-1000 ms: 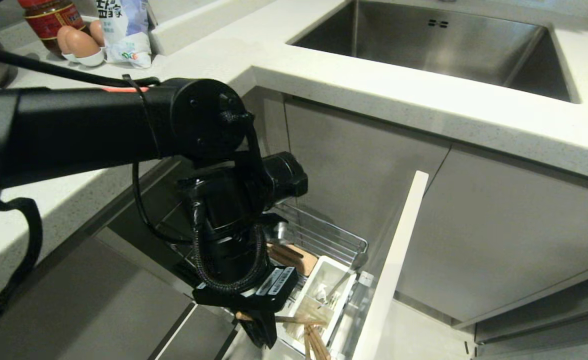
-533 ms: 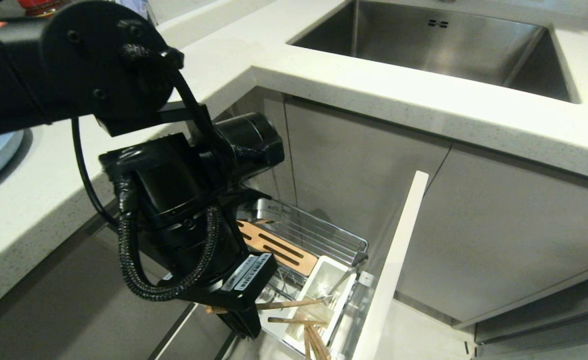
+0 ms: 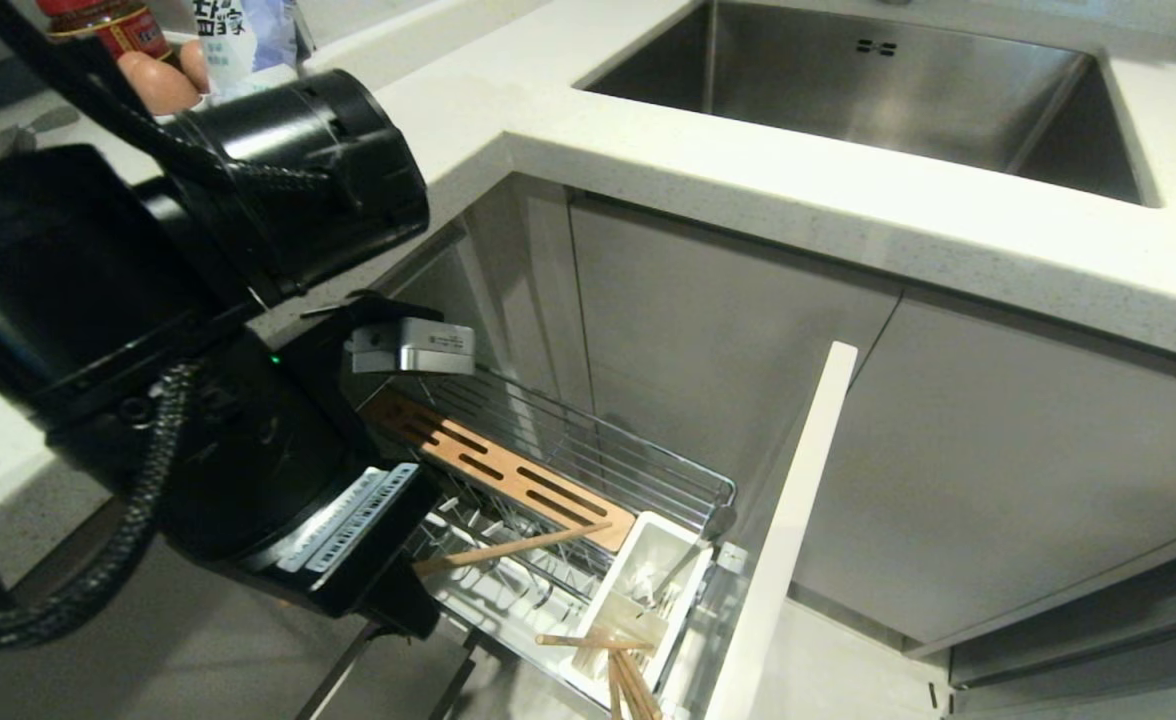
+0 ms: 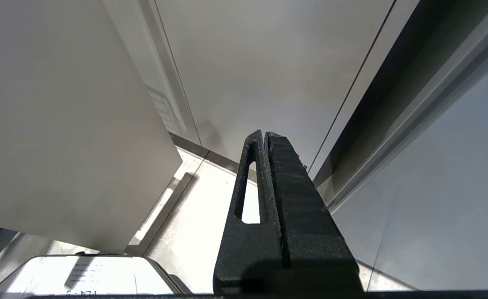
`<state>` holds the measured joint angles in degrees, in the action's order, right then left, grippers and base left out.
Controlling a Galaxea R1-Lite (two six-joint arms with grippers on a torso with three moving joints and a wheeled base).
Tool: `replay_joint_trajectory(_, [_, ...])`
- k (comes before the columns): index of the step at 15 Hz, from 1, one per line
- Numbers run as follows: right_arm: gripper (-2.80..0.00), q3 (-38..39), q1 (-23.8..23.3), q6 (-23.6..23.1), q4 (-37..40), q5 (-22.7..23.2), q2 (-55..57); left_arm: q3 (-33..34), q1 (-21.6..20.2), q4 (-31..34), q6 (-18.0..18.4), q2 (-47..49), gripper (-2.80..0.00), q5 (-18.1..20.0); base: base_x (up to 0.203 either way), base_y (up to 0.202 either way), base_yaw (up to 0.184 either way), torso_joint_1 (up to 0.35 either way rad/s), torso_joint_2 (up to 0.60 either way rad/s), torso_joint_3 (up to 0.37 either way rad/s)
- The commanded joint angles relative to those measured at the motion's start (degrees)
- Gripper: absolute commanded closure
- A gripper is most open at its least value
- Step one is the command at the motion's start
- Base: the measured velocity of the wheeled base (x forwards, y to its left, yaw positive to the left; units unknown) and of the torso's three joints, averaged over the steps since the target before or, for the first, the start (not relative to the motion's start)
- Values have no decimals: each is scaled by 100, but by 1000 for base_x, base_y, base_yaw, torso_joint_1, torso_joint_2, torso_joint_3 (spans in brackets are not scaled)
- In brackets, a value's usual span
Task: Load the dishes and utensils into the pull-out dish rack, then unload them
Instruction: Take the chopsticks out of the cupboard
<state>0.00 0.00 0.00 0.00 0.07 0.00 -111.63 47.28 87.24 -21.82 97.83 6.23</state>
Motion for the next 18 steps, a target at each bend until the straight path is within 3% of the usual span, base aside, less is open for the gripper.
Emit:
replay_joint_trajectory(1, [0, 0, 0, 0, 0, 1, 0, 1, 60, -22, -139, -458, 0, -158, 0, 0, 0, 0, 0, 0])
replay_joint_trajectory(3, [0, 0, 0, 0, 0, 1, 0, 8, 77, -676, -668, -782, 0, -482, 0, 0, 0, 0, 0, 0])
replay_joint_trajectory(5, [0, 0, 0, 0, 0, 1, 0, 14, 87, -1105, -809, -1120, 0, -869, 0, 0, 0, 0, 0, 0])
replay_joint_trajectory(10, [0, 0, 0, 0, 0, 1, 0, 163, 8, -2342, -1029, -2122, 0, -1202, 0, 0, 0, 0, 0, 0])
replay_joint_trajectory(14, [0, 0, 0, 0, 0, 1, 0, 257, -910, -3312, -1021, -2676, 0, -1894, 0, 0, 0, 0, 0, 0])
replay_joint_trajectory(18, [0, 0, 0, 0, 0, 1, 0, 298, -2499, -3698, -676, -2980, 0, -2363, 0, 0, 0, 0, 0, 0])
